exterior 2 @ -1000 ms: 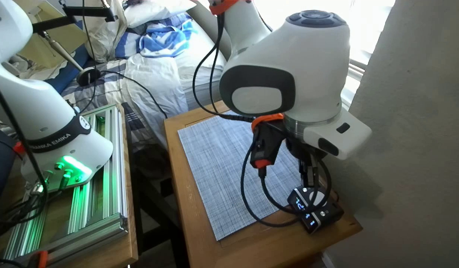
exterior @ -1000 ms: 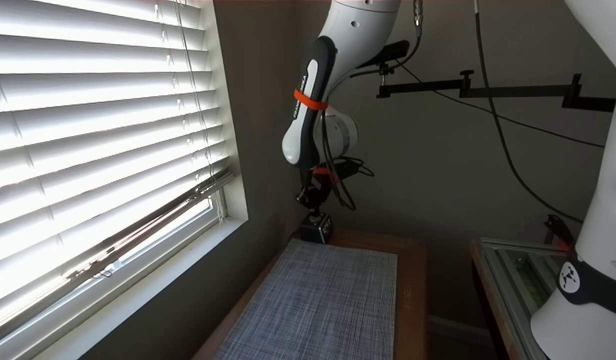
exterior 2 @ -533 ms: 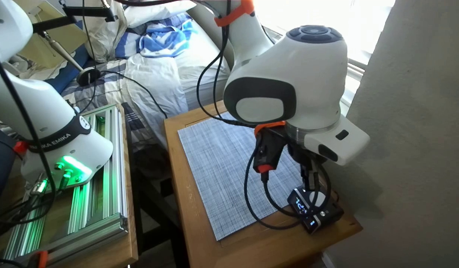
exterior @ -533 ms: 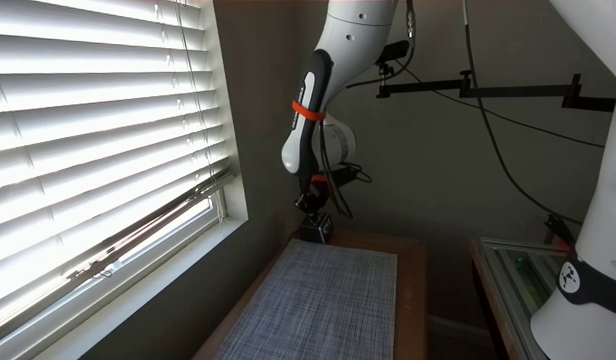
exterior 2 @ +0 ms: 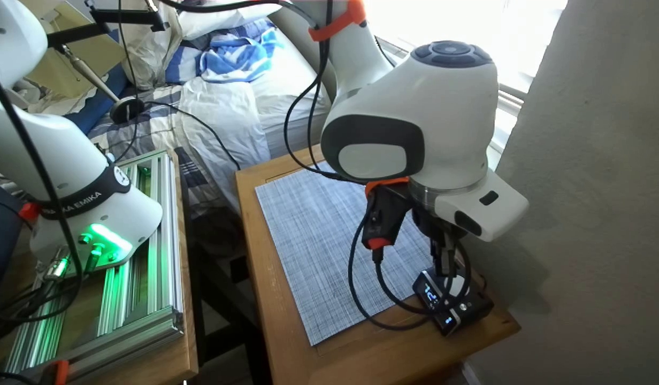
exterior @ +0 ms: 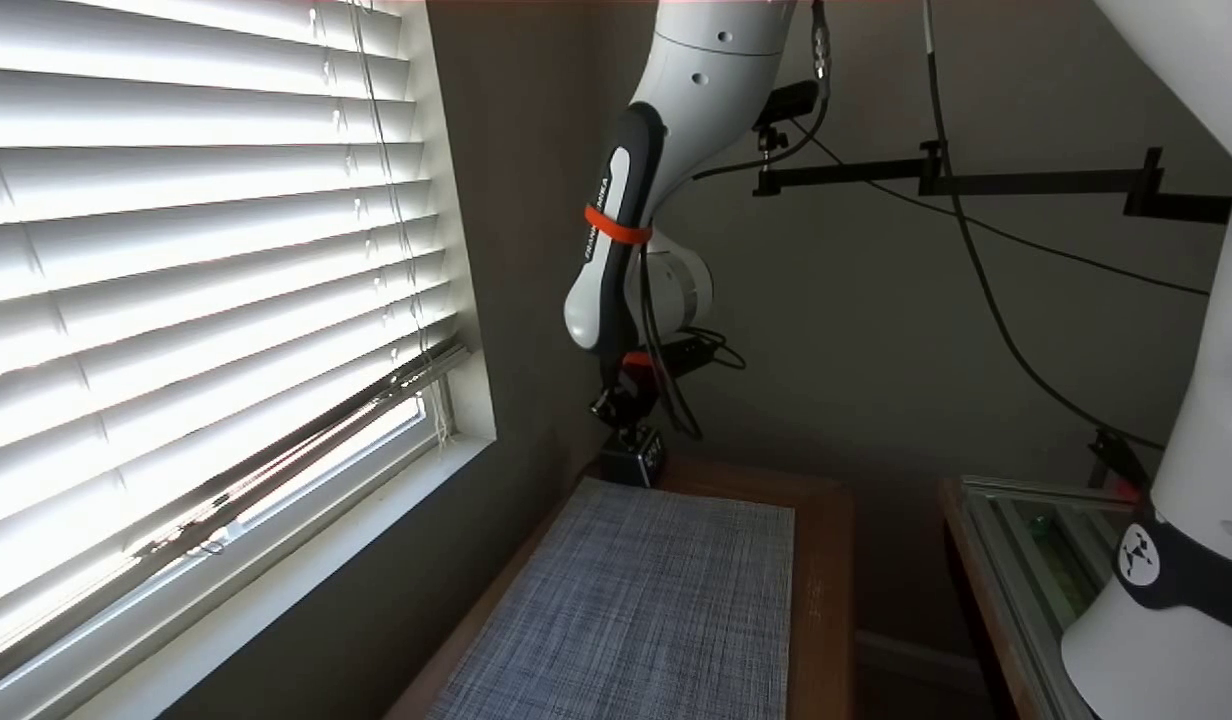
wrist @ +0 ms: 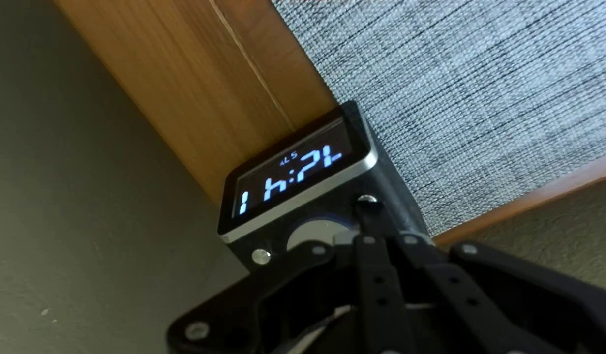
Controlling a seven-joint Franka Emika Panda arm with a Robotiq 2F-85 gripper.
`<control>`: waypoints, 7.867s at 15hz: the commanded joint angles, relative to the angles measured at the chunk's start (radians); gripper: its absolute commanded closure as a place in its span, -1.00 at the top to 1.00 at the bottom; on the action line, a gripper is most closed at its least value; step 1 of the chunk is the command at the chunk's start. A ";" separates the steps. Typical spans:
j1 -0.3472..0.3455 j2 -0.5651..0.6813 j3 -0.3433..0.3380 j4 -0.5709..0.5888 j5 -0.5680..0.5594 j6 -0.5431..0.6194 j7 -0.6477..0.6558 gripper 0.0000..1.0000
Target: Tap the top part of the alarm clock
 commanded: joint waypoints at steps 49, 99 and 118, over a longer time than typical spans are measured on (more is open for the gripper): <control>-0.028 0.048 0.025 0.026 0.034 0.052 0.013 -1.00; -0.040 -0.020 0.034 -0.035 0.037 0.117 -0.004 0.06; -0.005 -0.123 -0.001 -0.105 0.013 0.134 -0.015 1.00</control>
